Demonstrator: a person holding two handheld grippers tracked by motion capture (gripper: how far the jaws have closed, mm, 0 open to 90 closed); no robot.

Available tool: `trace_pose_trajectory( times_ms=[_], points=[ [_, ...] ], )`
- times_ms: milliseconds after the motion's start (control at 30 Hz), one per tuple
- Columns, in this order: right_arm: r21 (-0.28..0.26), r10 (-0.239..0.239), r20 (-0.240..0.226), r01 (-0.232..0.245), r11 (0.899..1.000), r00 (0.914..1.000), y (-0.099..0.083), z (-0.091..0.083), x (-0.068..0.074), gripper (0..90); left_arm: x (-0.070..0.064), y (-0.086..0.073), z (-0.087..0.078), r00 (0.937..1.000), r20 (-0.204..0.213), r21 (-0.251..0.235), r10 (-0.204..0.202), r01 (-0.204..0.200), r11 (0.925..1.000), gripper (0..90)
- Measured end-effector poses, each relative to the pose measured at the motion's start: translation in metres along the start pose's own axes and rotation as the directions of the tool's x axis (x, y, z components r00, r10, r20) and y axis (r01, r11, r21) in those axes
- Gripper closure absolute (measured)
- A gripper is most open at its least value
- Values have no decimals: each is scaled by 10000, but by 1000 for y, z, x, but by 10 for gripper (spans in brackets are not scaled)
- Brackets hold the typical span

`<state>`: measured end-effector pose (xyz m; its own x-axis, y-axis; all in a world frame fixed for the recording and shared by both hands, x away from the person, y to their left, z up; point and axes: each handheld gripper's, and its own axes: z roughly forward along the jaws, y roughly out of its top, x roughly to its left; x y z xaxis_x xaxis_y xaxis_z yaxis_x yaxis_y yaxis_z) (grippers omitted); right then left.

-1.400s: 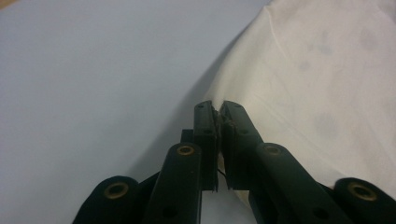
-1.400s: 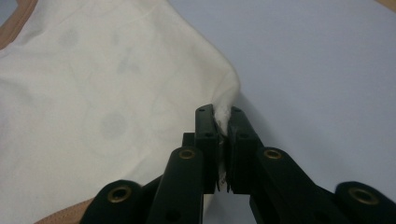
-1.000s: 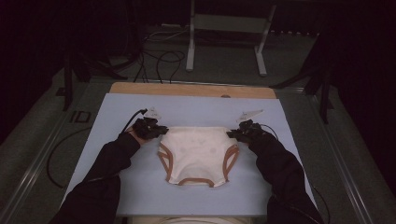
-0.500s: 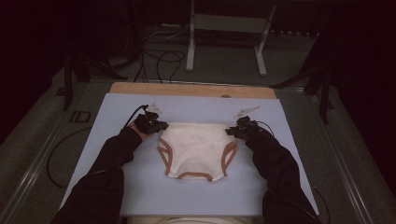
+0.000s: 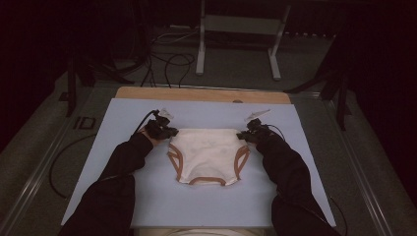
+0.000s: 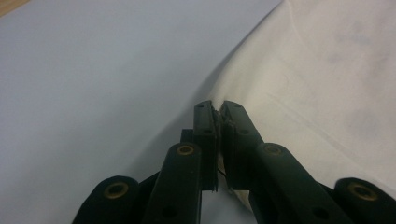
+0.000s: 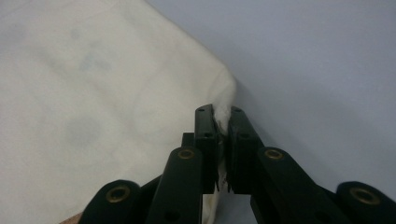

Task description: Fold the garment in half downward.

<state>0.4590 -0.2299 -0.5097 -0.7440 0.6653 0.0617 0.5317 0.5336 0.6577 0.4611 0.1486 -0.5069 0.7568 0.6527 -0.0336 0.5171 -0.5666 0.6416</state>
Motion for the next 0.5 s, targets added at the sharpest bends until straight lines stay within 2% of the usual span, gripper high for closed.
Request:
trace_pose_trajectory(
  times_ms=[67,233,300,433,500],
  points=[
    [111,173,-36,-172,9998,9998,-1,2,-2,847,1,0,2,10000,-19,-14,-13,13,10000,849],
    [166,143,28,-143,9998,9999,-1,6,-4,841,2,-1,6,10000,-81,52,-42,42,10000,845],
    [136,287,46,-288,9995,9996,-1,6,-4,834,2,-2,8,9999,-126,-1,-118,118,9999,844],
    [126,288,217,-291,9995,9994,-1,7,-6,777,1,-1,9,9994,-358,25,-25,26,10000,824],
    [153,378,283,-382,9992,9989,-1,7,-6,755,0,0,10,9985,-544,7,22,-22,10000,786]
  ],
)
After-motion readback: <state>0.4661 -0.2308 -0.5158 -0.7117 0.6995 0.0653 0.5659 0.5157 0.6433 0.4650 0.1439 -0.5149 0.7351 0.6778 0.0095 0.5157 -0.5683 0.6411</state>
